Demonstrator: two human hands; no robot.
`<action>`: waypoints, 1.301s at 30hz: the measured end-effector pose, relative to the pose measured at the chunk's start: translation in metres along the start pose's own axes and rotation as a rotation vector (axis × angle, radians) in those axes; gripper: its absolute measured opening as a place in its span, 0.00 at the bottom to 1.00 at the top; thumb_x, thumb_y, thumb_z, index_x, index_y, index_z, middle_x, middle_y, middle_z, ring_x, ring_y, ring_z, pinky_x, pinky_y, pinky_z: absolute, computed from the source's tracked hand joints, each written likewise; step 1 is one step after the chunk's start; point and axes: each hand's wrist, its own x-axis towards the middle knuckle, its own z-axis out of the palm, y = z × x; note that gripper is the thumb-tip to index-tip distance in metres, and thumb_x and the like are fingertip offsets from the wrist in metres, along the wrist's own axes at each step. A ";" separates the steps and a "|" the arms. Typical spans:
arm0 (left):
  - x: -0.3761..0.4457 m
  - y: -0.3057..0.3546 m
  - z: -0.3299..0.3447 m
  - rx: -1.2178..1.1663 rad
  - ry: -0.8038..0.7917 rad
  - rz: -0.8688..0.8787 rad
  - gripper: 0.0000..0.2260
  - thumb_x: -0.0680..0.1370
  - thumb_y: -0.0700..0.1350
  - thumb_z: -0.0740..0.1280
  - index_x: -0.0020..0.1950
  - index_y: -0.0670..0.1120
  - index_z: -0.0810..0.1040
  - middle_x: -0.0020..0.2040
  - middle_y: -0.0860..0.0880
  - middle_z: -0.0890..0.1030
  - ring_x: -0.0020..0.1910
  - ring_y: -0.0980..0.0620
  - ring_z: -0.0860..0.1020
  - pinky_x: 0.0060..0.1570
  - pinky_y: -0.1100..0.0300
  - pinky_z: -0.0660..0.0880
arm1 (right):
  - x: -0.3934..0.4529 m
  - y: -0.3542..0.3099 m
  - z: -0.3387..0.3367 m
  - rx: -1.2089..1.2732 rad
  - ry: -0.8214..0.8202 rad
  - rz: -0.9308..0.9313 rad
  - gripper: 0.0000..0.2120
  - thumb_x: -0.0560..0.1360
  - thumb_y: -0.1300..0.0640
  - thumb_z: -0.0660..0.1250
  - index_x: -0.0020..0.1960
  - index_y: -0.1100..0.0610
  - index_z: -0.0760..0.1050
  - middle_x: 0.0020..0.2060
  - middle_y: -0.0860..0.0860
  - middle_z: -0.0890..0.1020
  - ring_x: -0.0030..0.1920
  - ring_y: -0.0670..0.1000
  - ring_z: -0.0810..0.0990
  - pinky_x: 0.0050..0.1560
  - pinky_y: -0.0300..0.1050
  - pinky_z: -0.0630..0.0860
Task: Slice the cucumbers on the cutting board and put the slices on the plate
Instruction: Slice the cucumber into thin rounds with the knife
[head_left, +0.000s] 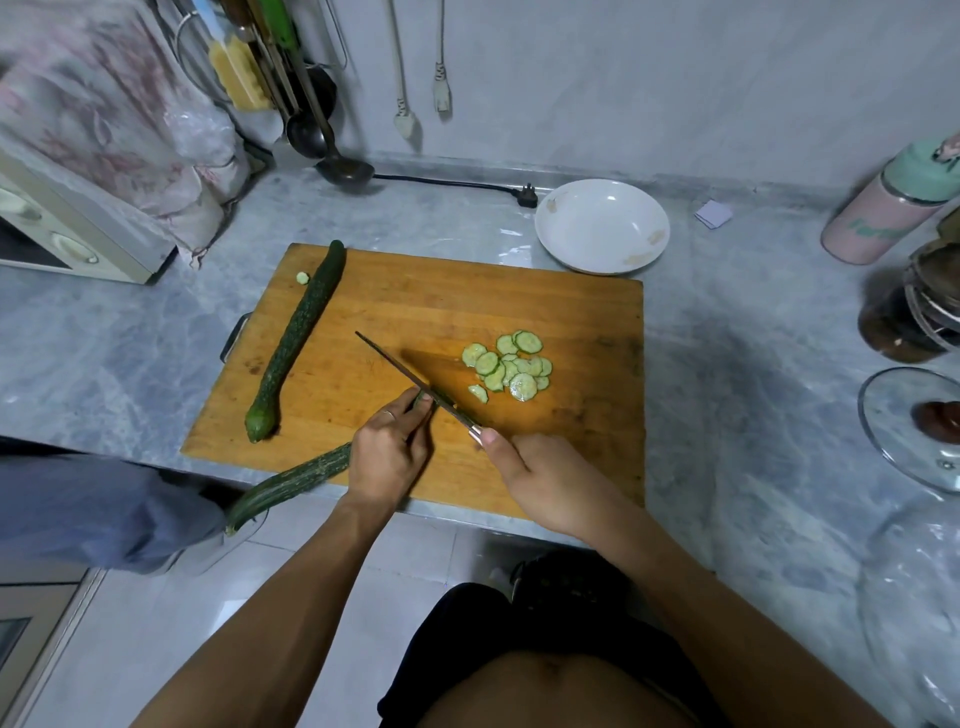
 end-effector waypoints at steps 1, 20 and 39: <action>0.000 0.000 0.001 -0.001 0.005 -0.006 0.12 0.73 0.38 0.65 0.53 0.40 0.85 0.58 0.39 0.82 0.46 0.41 0.84 0.41 0.52 0.81 | -0.002 -0.001 0.001 -0.013 0.001 -0.002 0.30 0.83 0.40 0.46 0.32 0.57 0.69 0.26 0.49 0.70 0.28 0.48 0.70 0.33 0.46 0.65; -0.003 -0.014 0.012 0.032 -0.056 -0.050 0.17 0.77 0.45 0.59 0.54 0.43 0.85 0.60 0.44 0.82 0.53 0.44 0.83 0.46 0.51 0.82 | -0.014 -0.002 0.000 -0.026 -0.033 -0.007 0.30 0.83 0.39 0.45 0.36 0.57 0.71 0.32 0.51 0.73 0.35 0.45 0.69 0.32 0.43 0.63; -0.001 -0.002 0.007 0.027 0.033 0.000 0.14 0.72 0.34 0.66 0.53 0.43 0.86 0.59 0.44 0.83 0.49 0.43 0.83 0.40 0.55 0.80 | 0.025 -0.010 0.030 0.010 0.032 0.068 0.33 0.83 0.39 0.45 0.44 0.62 0.77 0.45 0.60 0.81 0.51 0.58 0.77 0.50 0.51 0.73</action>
